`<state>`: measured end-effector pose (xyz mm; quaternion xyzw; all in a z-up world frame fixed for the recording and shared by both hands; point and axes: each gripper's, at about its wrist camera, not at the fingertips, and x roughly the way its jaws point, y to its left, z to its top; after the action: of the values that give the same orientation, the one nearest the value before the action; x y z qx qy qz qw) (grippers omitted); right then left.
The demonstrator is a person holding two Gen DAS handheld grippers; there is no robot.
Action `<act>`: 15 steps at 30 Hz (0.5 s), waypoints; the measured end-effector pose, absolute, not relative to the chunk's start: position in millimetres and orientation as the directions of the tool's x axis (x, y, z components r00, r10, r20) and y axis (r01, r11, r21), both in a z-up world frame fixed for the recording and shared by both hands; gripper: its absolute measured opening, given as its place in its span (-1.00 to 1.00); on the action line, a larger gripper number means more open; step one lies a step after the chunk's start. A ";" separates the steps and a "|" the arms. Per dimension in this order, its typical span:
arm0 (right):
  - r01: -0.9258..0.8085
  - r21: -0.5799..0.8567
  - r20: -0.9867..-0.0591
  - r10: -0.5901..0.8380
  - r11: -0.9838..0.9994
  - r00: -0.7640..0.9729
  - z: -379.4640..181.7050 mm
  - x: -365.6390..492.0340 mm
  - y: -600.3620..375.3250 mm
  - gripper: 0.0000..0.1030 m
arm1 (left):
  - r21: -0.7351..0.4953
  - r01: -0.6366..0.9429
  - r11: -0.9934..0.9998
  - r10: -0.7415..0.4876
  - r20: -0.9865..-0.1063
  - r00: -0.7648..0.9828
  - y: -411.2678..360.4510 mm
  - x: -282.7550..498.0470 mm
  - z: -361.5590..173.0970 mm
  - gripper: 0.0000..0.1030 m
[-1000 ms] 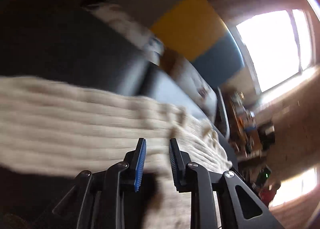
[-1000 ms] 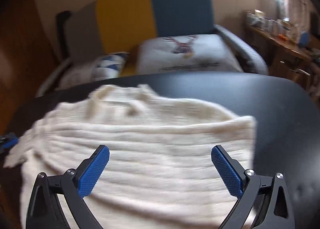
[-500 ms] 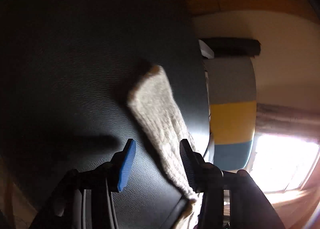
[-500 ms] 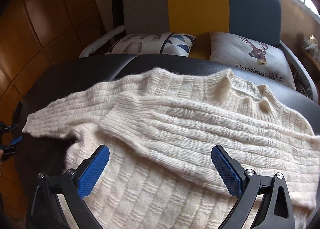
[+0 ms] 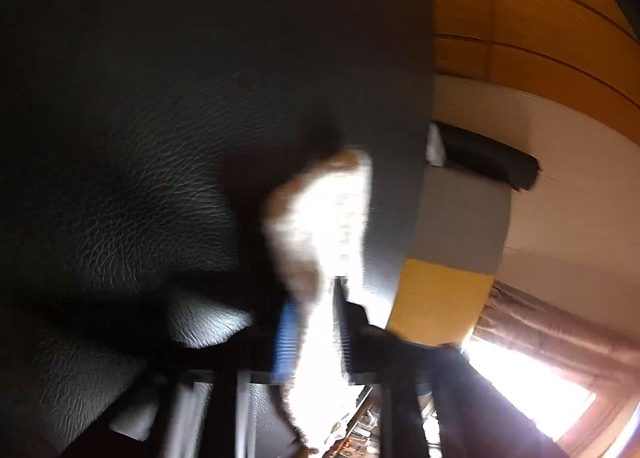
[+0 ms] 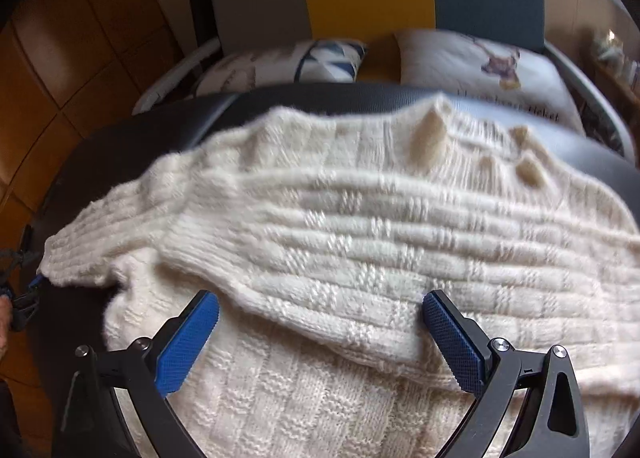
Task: Fold clothes
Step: 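Grasp the other sleeve cuff with the left gripper and lift it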
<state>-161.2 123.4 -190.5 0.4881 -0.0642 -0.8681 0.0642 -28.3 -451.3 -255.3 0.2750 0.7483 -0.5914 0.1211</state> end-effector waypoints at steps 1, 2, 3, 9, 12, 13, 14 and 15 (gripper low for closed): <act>0.062 0.152 -0.837 -0.162 -0.986 -0.523 -191.8 -159.8 120.9 1.00 | -0.813 0.559 0.164 0.269 -0.509 -0.818 -450.3 -30.1 -259.3 -0.85; 0.076 0.126 -0.839 -0.147 -0.989 -0.523 -193.1 -158.8 117.3 1.00 | -0.815 0.559 0.150 0.263 -0.513 -0.817 -449.7 -32.4 -258.2 -0.89; 0.092 0.095 -0.845 -0.129 -0.991 -0.519 -194.4 -158.3 113.2 1.00 | -0.819 0.560 0.129 0.250 -0.519 -0.817 -448.7 -34.3 -255.2 -0.90; 0.103 0.051 -0.849 -0.098 -0.993 -0.519 -196.4 -159.1 110.0 1.00 | -0.858 0.510 -0.070 0.241 -0.510 -0.826 -420.7 -56.5 -210.7 -0.91; 0.086 0.033 -0.853 -0.073 -0.996 -0.518 -197.7 -161.0 107.4 1.00 | -0.895 0.421 -0.146 0.287 -0.446 -0.848 -393.1 -74.4 -175.2 -0.91; 0.077 0.032 -0.853 -0.067 -0.996 -0.518 -198.0 -161.7 107.2 1.00 | -0.908 0.387 -0.161 0.316 -0.419 -0.851 -379.5 -82.0 -164.6 -0.91; 0.071 0.029 -0.853 -0.062 -0.997 -0.518 -198.3 -162.7 107.7 1.00 | -0.919 0.353 -0.176 0.345 -0.393 -0.852 -365.8 -89.6 -154.0 -0.91; 0.065 0.026 -0.853 -0.056 -0.998 -0.519 -198.4 -163.1 107.1 1.00 | -0.929 0.317 -0.189 0.374 -0.367 -0.852 -352.2 -97.2 -143.4 -0.91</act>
<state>-163.1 107.1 -198.4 0.4891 0.0049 -0.8715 0.0348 -97.2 -352.2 -143.4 0.2713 0.6366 -0.7217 -0.0196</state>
